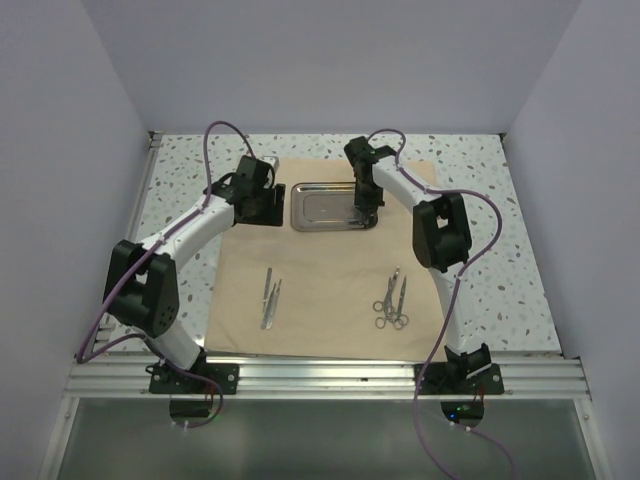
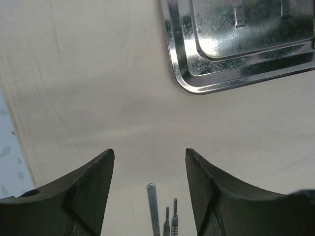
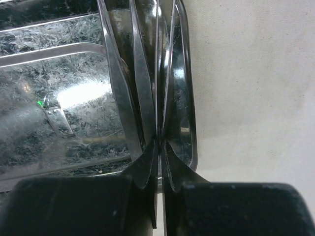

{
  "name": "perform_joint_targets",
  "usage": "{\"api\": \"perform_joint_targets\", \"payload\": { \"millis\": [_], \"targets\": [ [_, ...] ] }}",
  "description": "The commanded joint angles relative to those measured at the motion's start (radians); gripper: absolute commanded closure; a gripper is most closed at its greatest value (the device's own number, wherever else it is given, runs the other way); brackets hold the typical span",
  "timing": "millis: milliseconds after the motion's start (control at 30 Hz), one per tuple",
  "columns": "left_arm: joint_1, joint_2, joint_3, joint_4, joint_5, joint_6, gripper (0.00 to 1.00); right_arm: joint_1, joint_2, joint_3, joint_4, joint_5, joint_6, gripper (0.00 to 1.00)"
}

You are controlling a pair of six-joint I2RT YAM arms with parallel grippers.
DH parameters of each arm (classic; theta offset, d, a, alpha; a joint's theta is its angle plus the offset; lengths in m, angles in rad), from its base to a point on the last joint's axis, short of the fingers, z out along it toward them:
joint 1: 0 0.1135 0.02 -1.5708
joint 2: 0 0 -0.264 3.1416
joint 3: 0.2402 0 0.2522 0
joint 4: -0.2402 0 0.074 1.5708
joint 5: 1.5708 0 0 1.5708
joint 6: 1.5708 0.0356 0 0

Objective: Open and lay out the surgical kit
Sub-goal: Pick up the medical item from the container, then place the medical item in the surgical kit.

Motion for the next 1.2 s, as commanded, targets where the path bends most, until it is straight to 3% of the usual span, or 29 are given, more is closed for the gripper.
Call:
{"api": "perform_joint_targets", "payload": {
  "millis": [0, 300, 467, 567, 700, 800, 900, 967, 1167],
  "targets": [
    [0.009, 0.002, 0.046, -0.006, -0.020, 0.019, 0.36, -0.006, 0.028, -0.029, -0.001, -0.007, 0.004, 0.99],
    [0.009, 0.008, 0.074, 0.005, -0.021, 0.020, 0.36, -0.004, -0.067, 0.080, -0.076, 0.000, 0.000, 1.00],
    [0.009, 0.004, 0.083, 0.022, -0.027, 0.016, 0.36, 0.017, -0.195, 0.084, -0.104, -0.037, 0.026, 1.00],
    [0.011, 0.002, 0.084, 0.033, -0.039, 0.007, 0.35, 0.051, -0.319, -0.010, -0.073, -0.100, 0.058, 1.00],
    [0.012, -0.003, 0.093, 0.040, -0.059, -0.013, 0.29, 0.141, -0.485, -0.286, 0.022, -0.212, 0.142, 1.00],
    [0.012, -0.001, 0.104, 0.049, -0.075, -0.023, 0.17, 0.207, -0.609, -0.496, 0.129, -0.298, 0.217, 1.00],
    [0.012, 0.019, 0.155, 0.028, -0.079, -0.023, 0.10, 0.287, -0.667, -0.644, 0.186, -0.316, 0.256, 1.00],
    [0.012, 0.049, 0.204, -0.029, -0.092, -0.024, 0.00, 0.321, -0.682, -0.711, 0.231, -0.326, 0.276, 1.00],
    [0.012, 0.068, 0.327, -0.110, -0.087, -0.044, 0.00, 0.375, -0.701, -0.900, 0.332, -0.342, 0.328, 1.00]
  ]
}}
